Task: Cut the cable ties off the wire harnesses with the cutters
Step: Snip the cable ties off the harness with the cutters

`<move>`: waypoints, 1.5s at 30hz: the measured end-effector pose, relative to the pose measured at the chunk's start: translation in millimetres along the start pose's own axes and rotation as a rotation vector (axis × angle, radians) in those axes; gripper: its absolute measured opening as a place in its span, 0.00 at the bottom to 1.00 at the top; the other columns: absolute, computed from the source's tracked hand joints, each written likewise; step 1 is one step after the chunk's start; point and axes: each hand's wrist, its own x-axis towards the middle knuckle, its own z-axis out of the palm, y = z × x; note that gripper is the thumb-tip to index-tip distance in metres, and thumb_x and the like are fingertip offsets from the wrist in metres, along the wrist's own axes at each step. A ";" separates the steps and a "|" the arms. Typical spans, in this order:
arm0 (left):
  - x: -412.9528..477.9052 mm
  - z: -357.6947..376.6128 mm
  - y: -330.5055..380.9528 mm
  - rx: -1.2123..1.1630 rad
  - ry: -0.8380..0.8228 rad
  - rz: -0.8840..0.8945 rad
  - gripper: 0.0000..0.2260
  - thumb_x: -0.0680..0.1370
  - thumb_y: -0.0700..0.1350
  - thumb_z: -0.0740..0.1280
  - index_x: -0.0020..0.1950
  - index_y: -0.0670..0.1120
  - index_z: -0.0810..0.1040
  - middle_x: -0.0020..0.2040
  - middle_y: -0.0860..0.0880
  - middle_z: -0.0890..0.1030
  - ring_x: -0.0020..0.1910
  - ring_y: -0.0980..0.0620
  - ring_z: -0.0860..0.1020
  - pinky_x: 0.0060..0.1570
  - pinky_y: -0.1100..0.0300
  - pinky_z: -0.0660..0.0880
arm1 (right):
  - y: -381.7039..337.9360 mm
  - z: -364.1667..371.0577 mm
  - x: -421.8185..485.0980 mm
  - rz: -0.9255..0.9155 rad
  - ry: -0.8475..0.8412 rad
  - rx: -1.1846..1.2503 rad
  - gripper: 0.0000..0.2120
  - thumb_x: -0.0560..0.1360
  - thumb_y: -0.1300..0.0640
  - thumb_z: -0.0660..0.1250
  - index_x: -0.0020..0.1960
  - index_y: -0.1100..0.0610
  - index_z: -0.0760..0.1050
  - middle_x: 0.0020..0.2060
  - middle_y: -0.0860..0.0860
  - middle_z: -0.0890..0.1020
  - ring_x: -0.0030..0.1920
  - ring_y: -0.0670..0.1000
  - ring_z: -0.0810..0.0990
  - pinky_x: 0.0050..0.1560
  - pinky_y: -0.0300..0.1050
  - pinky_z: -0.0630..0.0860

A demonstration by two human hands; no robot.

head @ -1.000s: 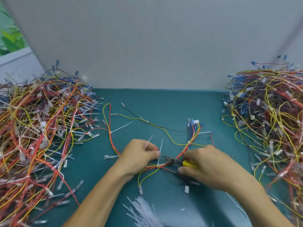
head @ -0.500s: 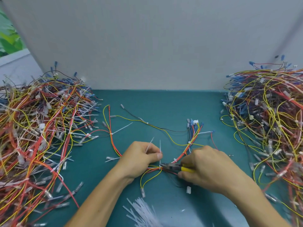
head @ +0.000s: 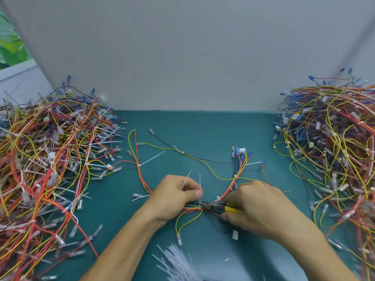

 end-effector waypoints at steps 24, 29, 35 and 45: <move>-1.8 3.7 0.6 -0.048 0.030 0.016 0.07 0.72 0.36 0.72 0.36 0.45 0.82 0.29 0.55 0.80 0.29 0.61 0.75 0.34 0.70 0.71 | 0.4 13.5 7.9 -0.087 -0.002 -0.007 0.10 0.76 0.45 0.59 0.44 0.51 0.72 0.41 0.50 0.71 0.48 0.58 0.76 0.43 0.46 0.73; -1.9 3.8 0.4 -0.040 0.039 0.017 0.08 0.72 0.37 0.72 0.35 0.47 0.81 0.29 0.55 0.80 0.30 0.60 0.76 0.35 0.69 0.72 | 0.1 15.1 7.0 -0.084 0.022 -0.048 0.12 0.76 0.45 0.57 0.46 0.51 0.73 0.45 0.52 0.76 0.48 0.58 0.76 0.43 0.46 0.72; -3.1 -0.6 4.5 -0.093 0.018 -0.004 0.08 0.75 0.36 0.70 0.37 0.46 0.80 0.25 0.57 0.76 0.23 0.61 0.70 0.26 0.69 0.67 | -0.6 15.4 5.9 -0.059 0.031 -0.051 0.11 0.76 0.44 0.56 0.44 0.50 0.70 0.45 0.52 0.77 0.46 0.59 0.75 0.39 0.46 0.66; -18.2 -46.0 33.5 -0.572 0.018 0.131 0.01 0.74 0.37 0.63 0.44 0.41 0.72 0.31 0.47 0.75 0.23 0.57 0.59 0.20 0.68 0.58 | -12.0 16.0 11.3 -0.178 0.206 0.334 0.12 0.72 0.43 0.67 0.49 0.48 0.70 0.46 0.43 0.72 0.49 0.51 0.74 0.47 0.49 0.73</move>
